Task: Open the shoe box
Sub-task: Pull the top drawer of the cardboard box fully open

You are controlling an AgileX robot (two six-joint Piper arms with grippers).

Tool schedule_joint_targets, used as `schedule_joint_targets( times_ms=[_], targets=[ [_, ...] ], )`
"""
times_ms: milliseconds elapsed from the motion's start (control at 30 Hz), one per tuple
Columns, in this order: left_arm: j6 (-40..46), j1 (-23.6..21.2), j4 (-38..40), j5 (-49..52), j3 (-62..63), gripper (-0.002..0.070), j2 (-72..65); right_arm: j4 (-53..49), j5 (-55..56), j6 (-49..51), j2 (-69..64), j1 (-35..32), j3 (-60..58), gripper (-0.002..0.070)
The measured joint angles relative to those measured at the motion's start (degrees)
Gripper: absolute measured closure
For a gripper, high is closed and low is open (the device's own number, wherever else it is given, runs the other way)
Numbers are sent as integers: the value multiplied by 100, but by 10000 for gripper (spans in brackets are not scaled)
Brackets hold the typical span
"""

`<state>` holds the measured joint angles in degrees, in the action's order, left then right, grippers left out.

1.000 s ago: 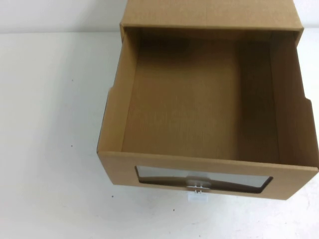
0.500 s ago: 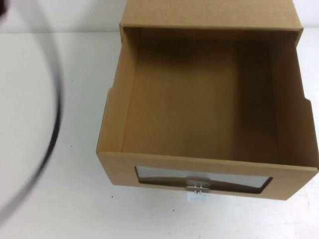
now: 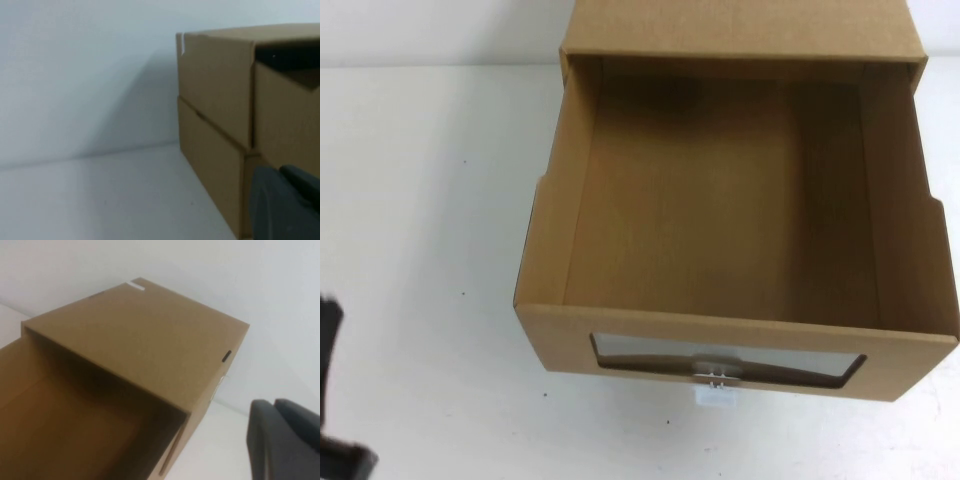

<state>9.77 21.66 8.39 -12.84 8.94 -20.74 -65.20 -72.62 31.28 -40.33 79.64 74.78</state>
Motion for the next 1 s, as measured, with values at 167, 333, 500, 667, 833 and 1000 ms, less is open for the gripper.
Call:
schedule_joint_targets(
  times_ms=[167,333,500,667,833,1000],
  targets=[
    [-64,0,484,-693,-992,680,84,26,0,143,0,0,-110,689],
    [86,0,675,-20,-1040,680,84,58,0,220,0,0,-135,689],
    [95,0,696,287,-1040,680,84,103,0,243,0,0,-148,689],
    [95,0,696,370,-1040,680,84,176,0,371,0,0,-161,689],
    [95,0,696,397,-1040,680,84,347,0,513,0,0,-247,689],
    [95,0,696,397,-1040,680,84,726,0,537,0,0,-261,692]
  ],
)
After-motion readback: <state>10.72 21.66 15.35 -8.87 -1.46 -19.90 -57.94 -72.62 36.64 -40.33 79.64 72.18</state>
